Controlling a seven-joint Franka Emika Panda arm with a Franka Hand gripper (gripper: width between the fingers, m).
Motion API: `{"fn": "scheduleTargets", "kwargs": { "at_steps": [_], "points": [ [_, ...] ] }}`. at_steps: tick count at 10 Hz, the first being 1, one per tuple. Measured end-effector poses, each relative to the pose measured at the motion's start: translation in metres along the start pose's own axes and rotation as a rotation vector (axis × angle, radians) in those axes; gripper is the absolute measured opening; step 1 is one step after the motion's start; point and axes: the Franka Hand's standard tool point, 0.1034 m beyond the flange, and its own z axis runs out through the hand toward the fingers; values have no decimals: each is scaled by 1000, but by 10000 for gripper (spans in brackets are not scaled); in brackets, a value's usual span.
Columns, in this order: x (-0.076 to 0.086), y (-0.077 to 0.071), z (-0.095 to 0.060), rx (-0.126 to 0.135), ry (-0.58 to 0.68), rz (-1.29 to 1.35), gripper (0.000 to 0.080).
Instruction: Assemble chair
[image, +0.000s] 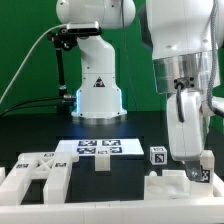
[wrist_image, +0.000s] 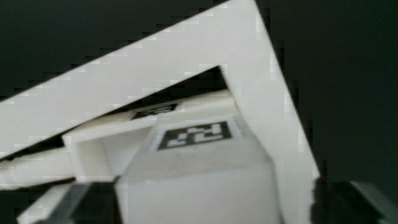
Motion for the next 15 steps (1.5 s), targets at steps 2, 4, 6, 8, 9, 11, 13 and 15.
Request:
{"fn": "scheduleTargets", "kwargs": {
  "at_steps": [2, 4, 6, 8, 9, 11, 13, 15],
  "points": [
    [16, -9, -30, 30, -10, -70, 639],
    [16, -11, -31, 34, -9, -69, 648],
    [16, -11, -31, 33, -8, -69, 649],
    [27, -13, -30, 46, -2, -160, 649],
    [40, -8, -31, 46, 1, -192, 649],
    [72, 5, -35, 35, 3, -444, 649],
    [71, 11, -33, 12, 14, -587, 649],
    [72, 11, -33, 11, 16, -703, 649]
  ]
}}
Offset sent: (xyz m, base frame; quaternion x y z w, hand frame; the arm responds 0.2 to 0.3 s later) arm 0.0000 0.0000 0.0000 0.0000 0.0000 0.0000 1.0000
